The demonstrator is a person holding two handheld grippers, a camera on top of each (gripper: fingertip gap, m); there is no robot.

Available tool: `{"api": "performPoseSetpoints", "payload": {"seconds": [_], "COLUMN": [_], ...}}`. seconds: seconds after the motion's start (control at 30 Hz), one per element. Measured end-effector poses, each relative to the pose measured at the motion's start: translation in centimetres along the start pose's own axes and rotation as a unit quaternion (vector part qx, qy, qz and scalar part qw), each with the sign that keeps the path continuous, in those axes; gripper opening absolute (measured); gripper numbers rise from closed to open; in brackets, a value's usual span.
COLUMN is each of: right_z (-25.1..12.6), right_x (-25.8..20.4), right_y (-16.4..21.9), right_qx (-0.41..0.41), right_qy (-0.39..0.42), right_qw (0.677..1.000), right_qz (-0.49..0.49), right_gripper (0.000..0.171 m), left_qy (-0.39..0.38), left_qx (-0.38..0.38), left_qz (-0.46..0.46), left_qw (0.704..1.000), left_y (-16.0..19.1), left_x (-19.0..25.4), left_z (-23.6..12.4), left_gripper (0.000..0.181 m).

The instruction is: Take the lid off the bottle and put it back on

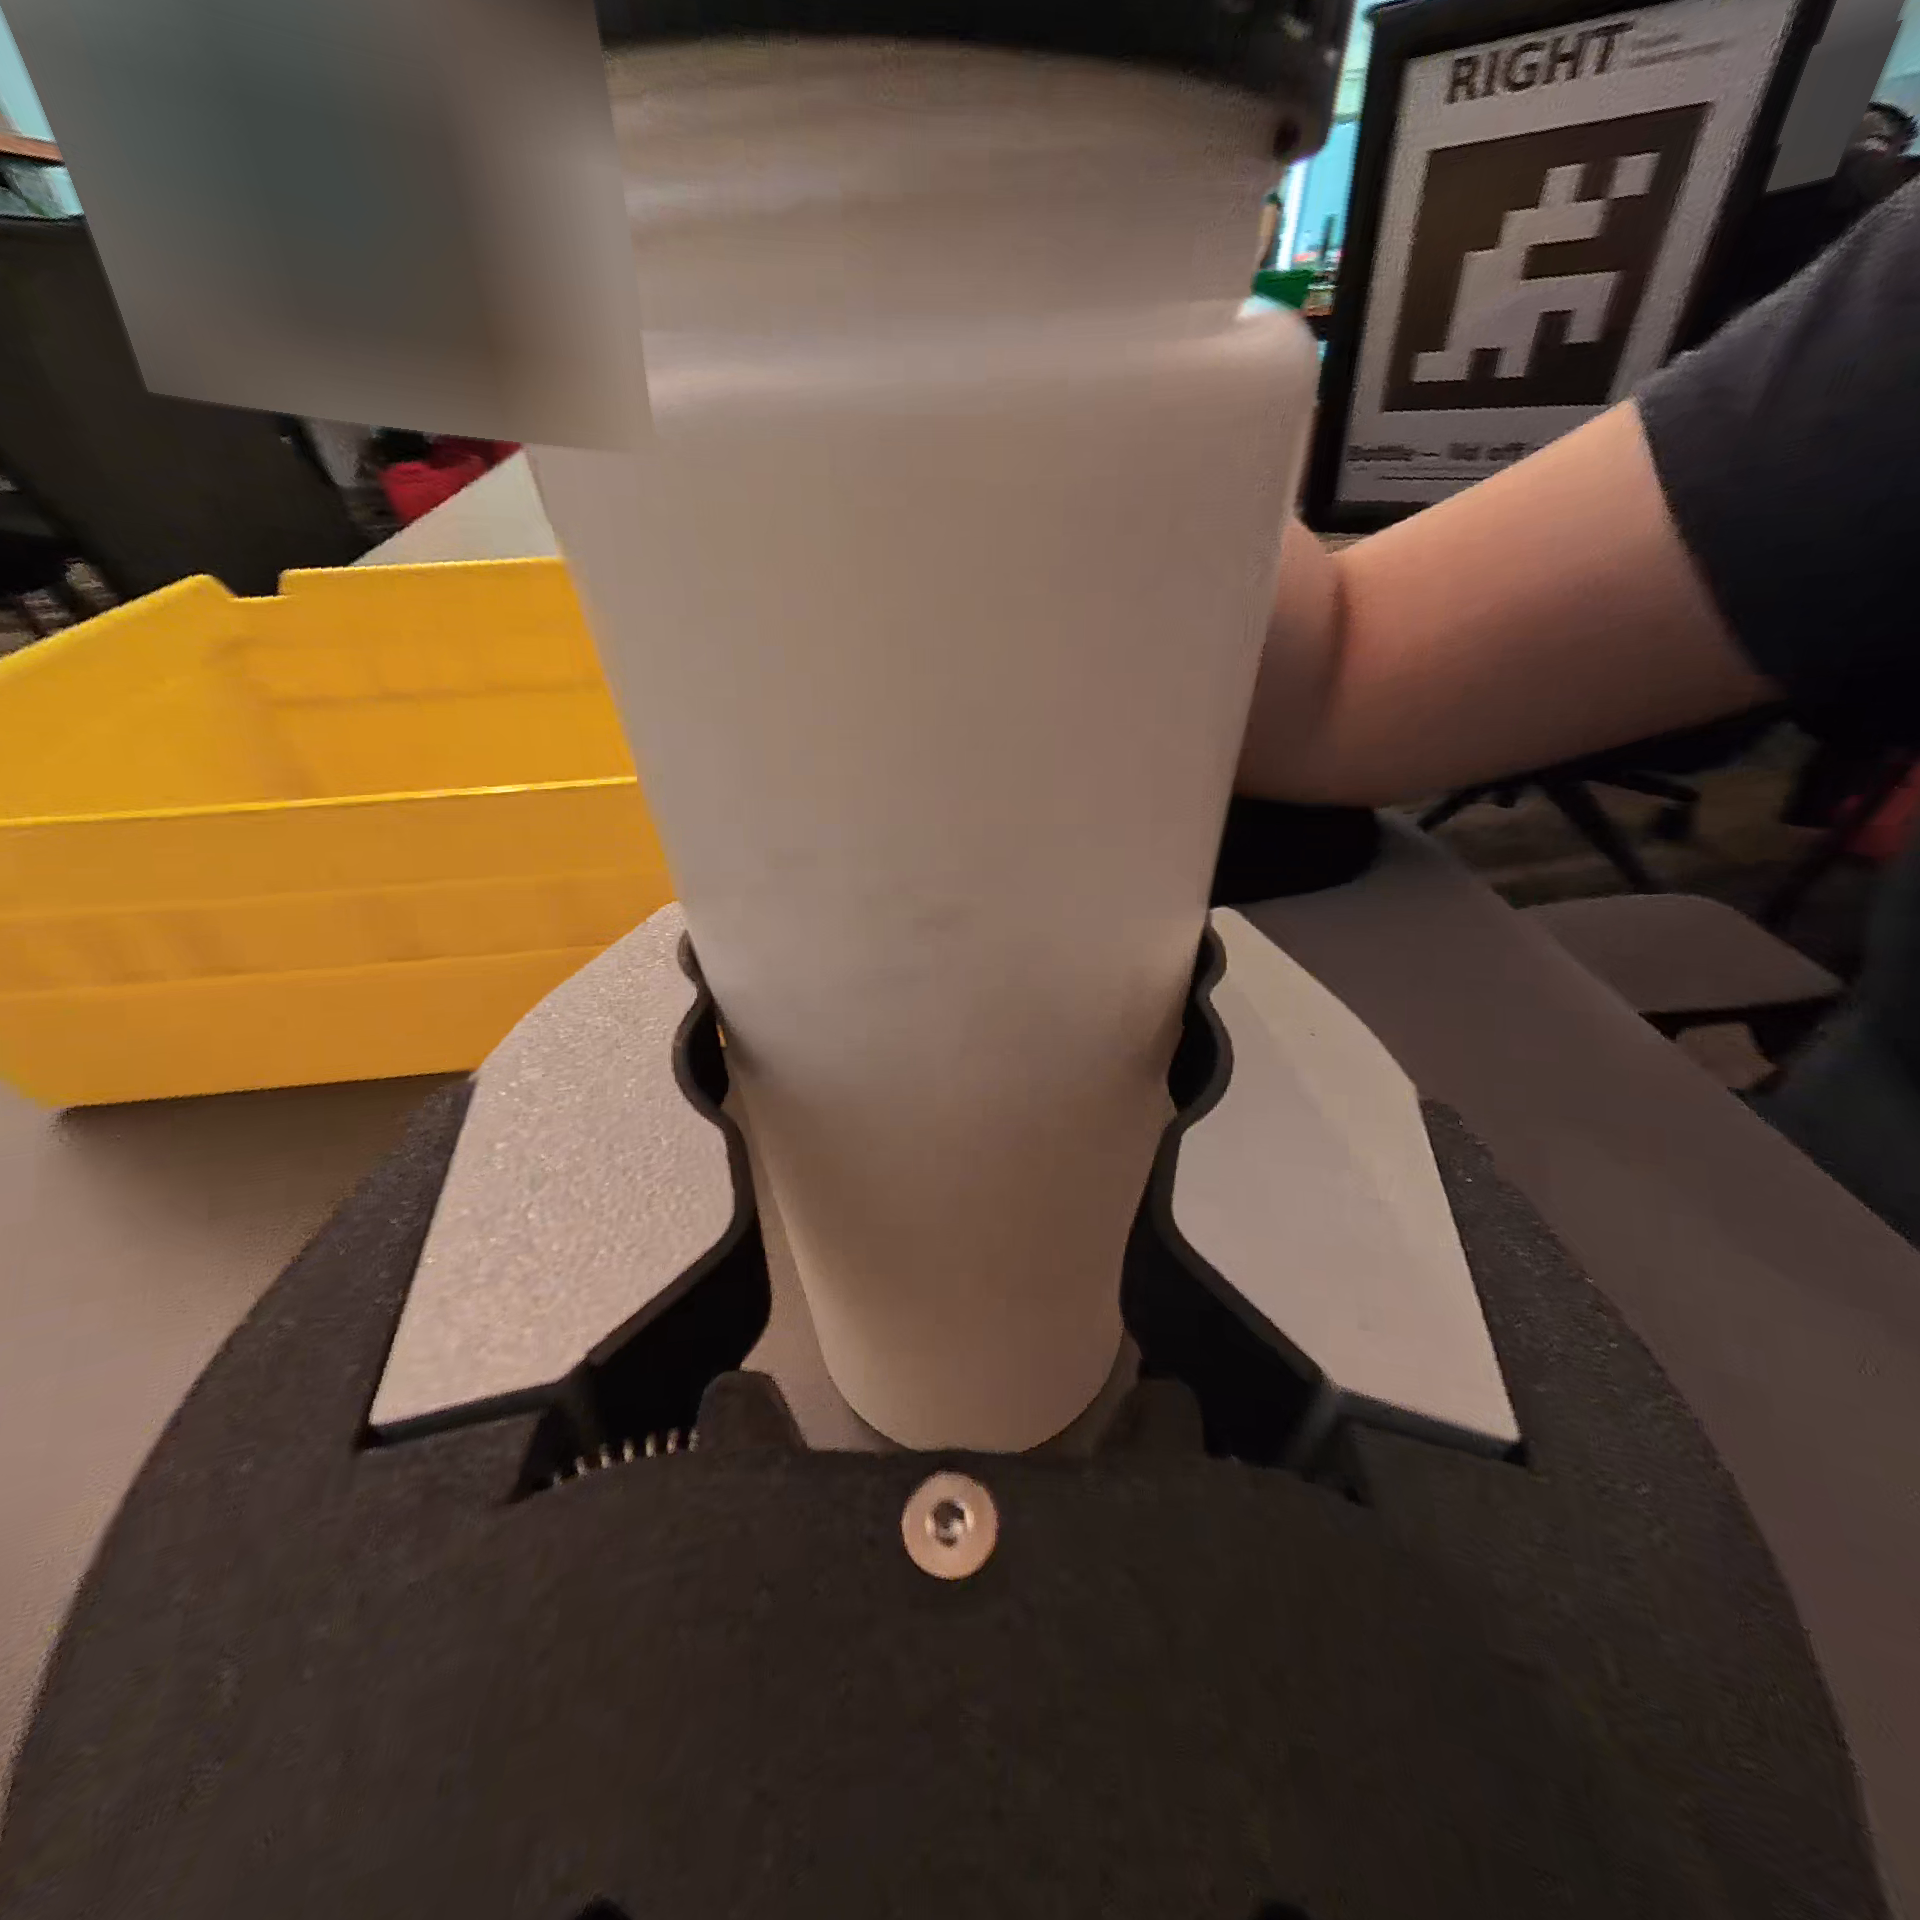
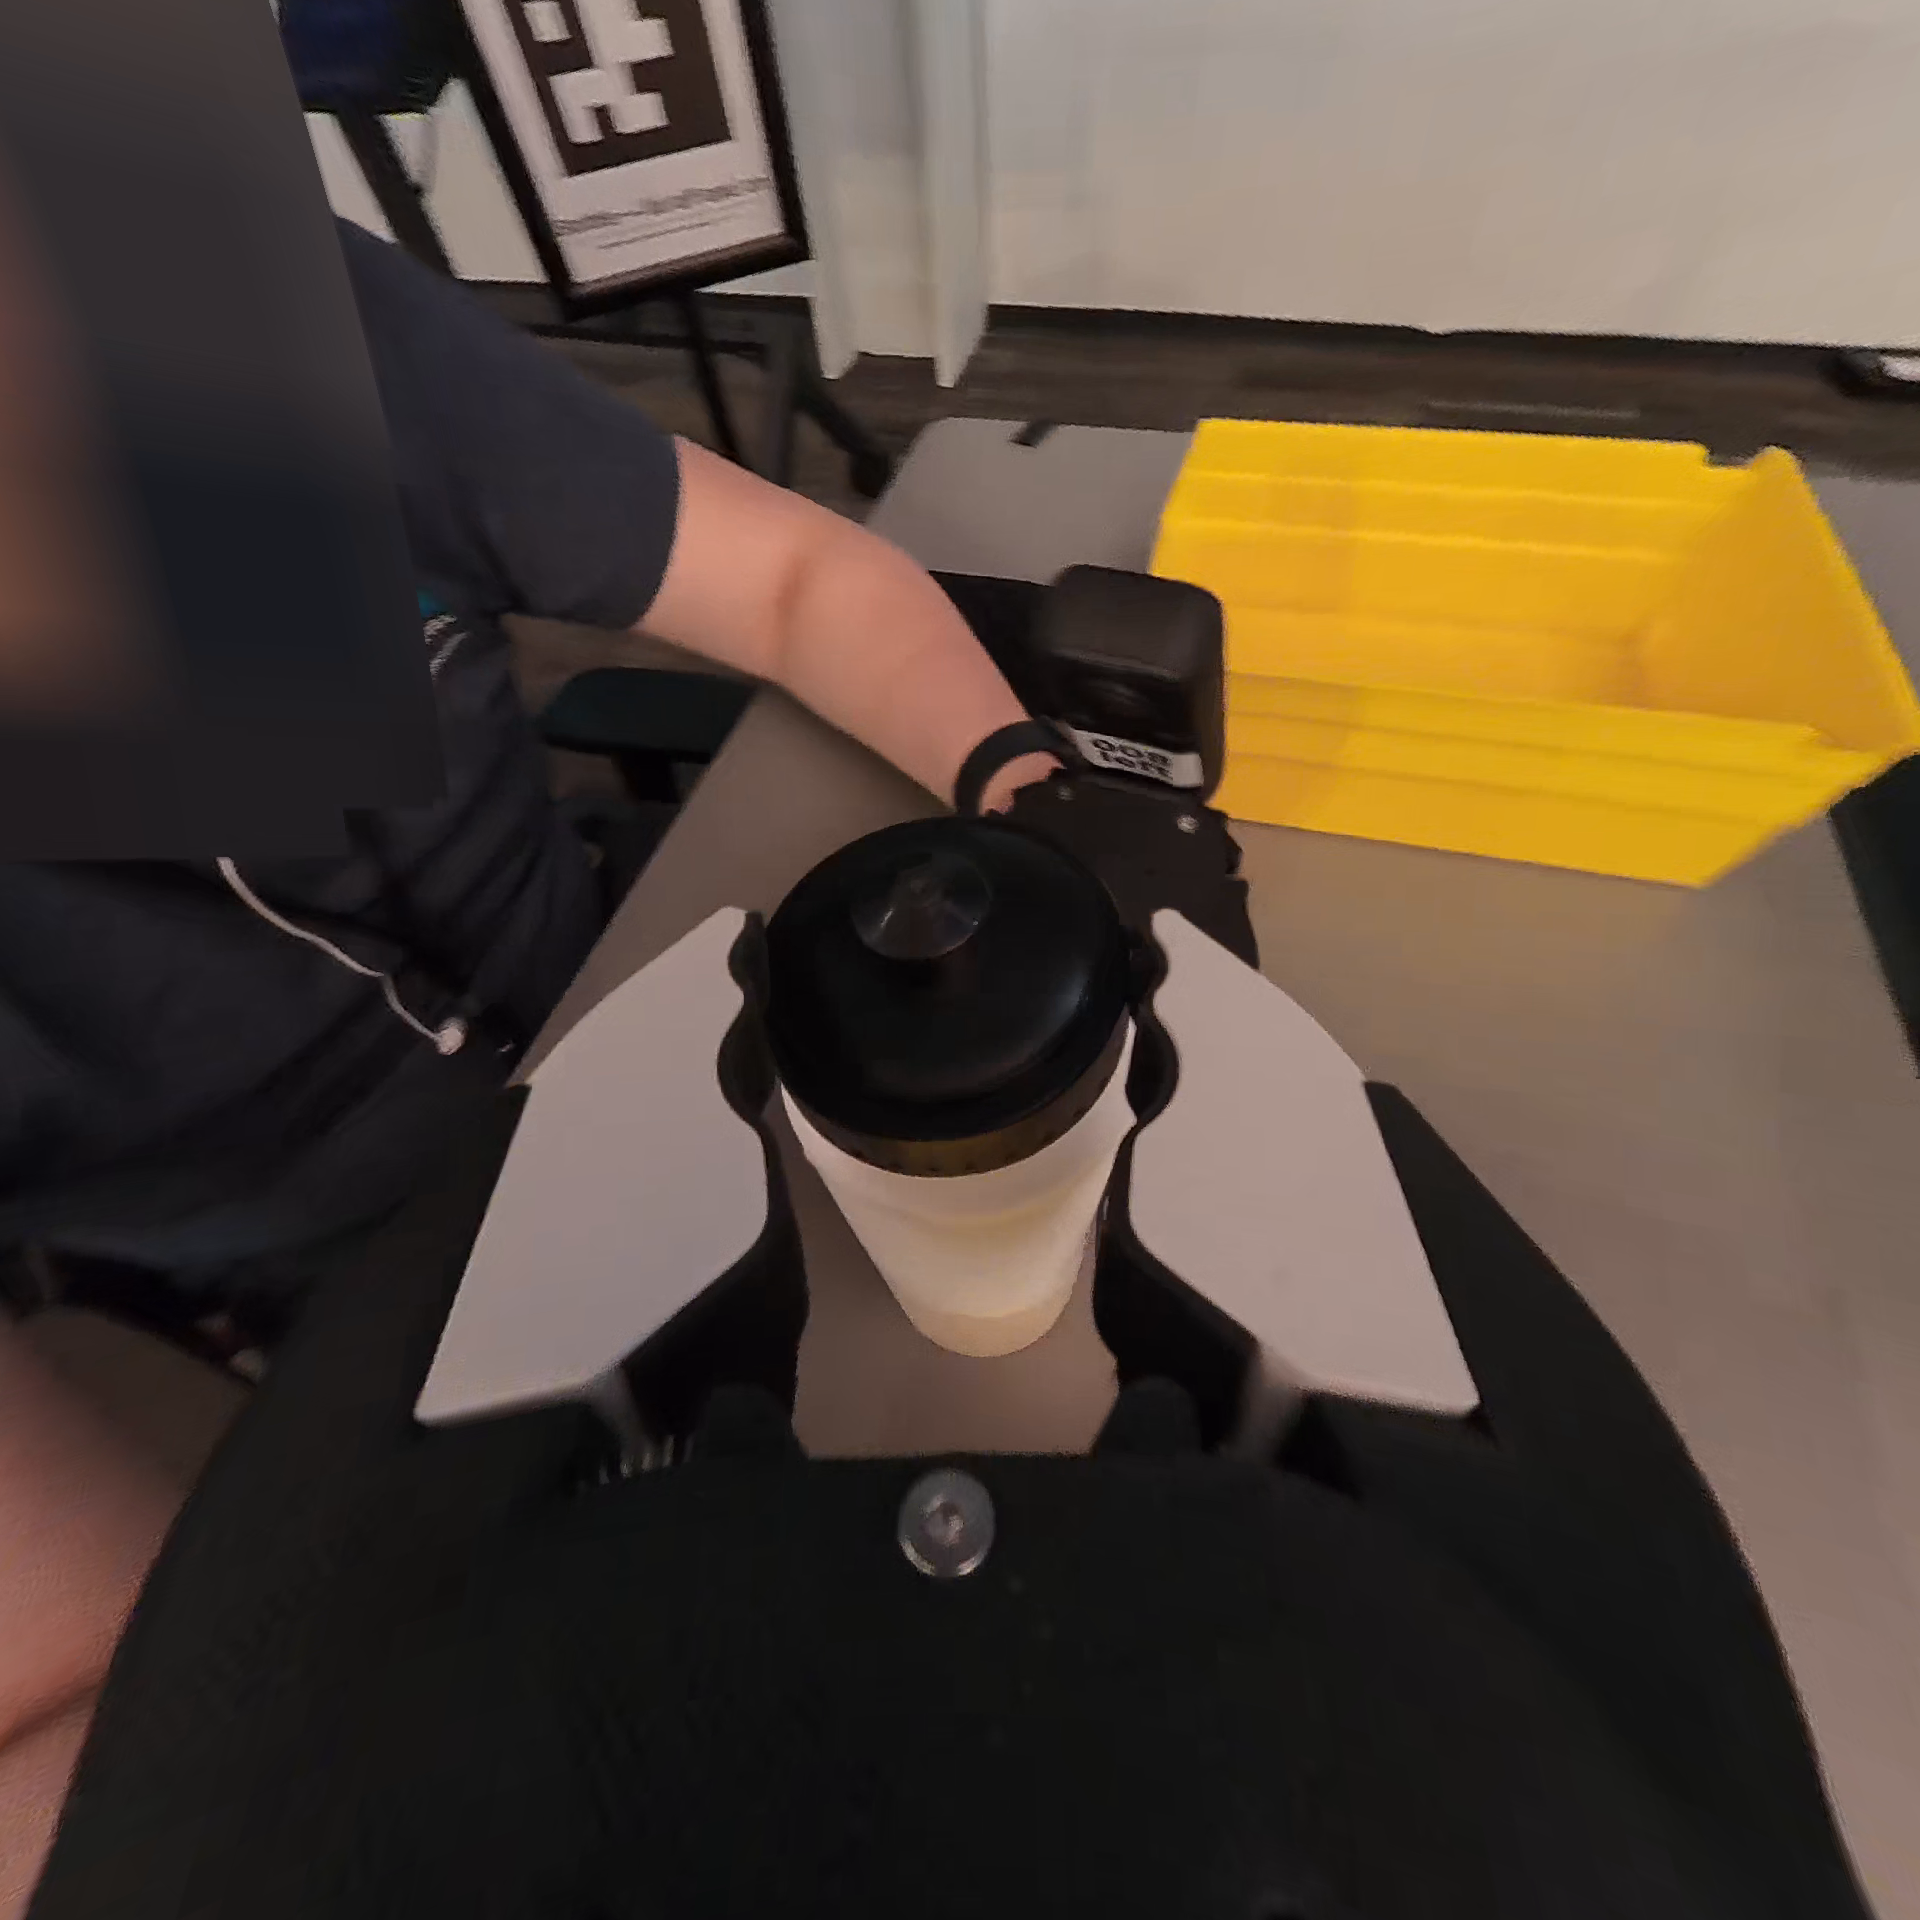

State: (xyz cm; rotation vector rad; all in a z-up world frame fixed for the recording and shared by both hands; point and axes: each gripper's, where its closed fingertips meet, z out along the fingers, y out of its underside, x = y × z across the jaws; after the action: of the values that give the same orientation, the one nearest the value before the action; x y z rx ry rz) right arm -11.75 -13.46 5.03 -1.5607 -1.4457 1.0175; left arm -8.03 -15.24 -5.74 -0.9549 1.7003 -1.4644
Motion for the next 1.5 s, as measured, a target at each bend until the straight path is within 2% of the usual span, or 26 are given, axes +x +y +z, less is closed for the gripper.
{"api": "performPoseSetpoints", "payload": {"seconds": [0.07,0.13,0.27,0.4,0.53,0.73,0.93,1.13,1.3,1.4,1.5], "right_z": [0.2,0.0,-1.3,-3.4,-2.7,-1.1,-0.8,-0.9,-0.5,-0.1,0.0], "right_x": [-0.3,0.4,3.7,6.6,7.0,7.7,7.3,3.6,0.2,-0.9,-1.1], "right_y": [-0.1,-0.2,-1.5,-2.4,-0.7,0.3,0.5,0.8,0.7,0.5,0.7], "right_qx": [0.006,0.006,0.02,0.058,-0.018,-0.062,-0.066,-0.08,-0.058,-0.047,-0.042], "right_qy": [-0.015,0.005,0.13,0.25,0.313,0.34,0.301,0.174,0.059,0.023,0.018], "right_qw": [1.0,1.0,0.991,0.952,0.933,0.923,0.939,0.978,0.996,0.999,0.998], "right_qz": [-0.003,0.001,0.036,0.169,0.176,0.168,0.149,0.082,0.018,-0.011,-0.054], "right_gripper": [0.068,0.067,0.08,0.08,0.08,0.074,0.07,0.071,0.07,0.07,0.07], "left_qy": [-0.008,-0.047,-0.13,-0.228,-0.304,-0.326,-0.279,-0.134,-0.016,0.021,0.022], "left_qx": [-0.002,-0.008,-0.016,-0.017,-0.021,-0.024,-0.021,-0.013,-0.006,0.003,0.0], "left_qz": [0.002,-0.002,-0.01,-0.022,-0.033,-0.036,-0.036,-0.016,-0.006,-0.002,0.0], "left_qw": [1.0,0.999,0.991,0.973,0.952,0.944,0.959,0.991,1.0,1.0,1.0], "left_y": [0.0,0.1,0.3,0.4,0.6,0.8,0.7,0.3,0.1,0.0,0.0], "left_x": [0.0,-1.1,-3.5,-5.8,-7.5,-8.1,-7.5,-3.7,-0.2,0.8,0.9], "left_z": [0.1,0.0,-0.6,-1.7,-3.0,-3.7,-3.2,-1.0,0.1,0.1,0.1], "left_gripper": [0.086,0.086,0.086,0.086,0.086,0.086,0.086,0.085,0.085,0.085,0.085]}}
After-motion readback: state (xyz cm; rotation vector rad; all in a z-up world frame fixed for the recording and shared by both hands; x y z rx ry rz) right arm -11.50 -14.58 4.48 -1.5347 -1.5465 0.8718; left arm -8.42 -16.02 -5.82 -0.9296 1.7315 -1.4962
